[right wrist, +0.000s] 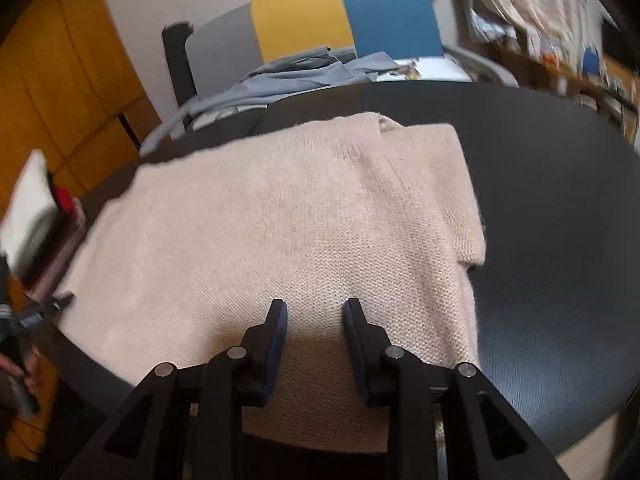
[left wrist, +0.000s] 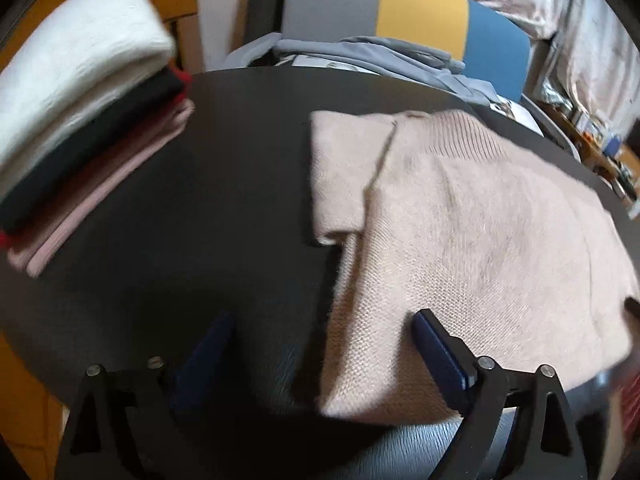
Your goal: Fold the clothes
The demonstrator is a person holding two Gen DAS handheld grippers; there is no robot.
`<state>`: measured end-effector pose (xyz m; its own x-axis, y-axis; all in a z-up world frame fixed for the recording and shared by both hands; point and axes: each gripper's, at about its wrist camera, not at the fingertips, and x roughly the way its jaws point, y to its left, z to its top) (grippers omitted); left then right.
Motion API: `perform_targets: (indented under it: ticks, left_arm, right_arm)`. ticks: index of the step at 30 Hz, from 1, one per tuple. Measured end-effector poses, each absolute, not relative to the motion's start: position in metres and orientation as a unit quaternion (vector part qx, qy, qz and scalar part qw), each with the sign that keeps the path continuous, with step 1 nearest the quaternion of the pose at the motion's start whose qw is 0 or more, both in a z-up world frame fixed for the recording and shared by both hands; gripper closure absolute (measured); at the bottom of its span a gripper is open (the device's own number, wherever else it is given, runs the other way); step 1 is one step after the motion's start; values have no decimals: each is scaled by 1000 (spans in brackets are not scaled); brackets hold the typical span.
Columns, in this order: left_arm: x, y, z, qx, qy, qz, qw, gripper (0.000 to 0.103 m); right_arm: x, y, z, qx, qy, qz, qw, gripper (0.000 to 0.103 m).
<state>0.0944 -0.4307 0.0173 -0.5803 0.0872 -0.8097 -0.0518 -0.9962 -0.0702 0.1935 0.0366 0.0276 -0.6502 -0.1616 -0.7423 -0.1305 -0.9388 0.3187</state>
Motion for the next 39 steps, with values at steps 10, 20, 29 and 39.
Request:
perform_targets:
  ticks: [10,20,29,39]
  left_arm:
    - [103,-344,72,-363,27,918,159,11]
    - [116,-275,53,-409,-17,872,269,40]
    - [116,-261,46,-437,-52,827,350,37]
    - [127,-236,36,-453,0,822,345,86]
  right_arm:
    - [246,119,38,365,-327,-870,-58,70]
    - [222,144,5,358,-427,-831,-6,63]
    - [189,142,-1,384,-447,-805,73,60]
    - [155,140,-4,390,-462,-792,80,60]
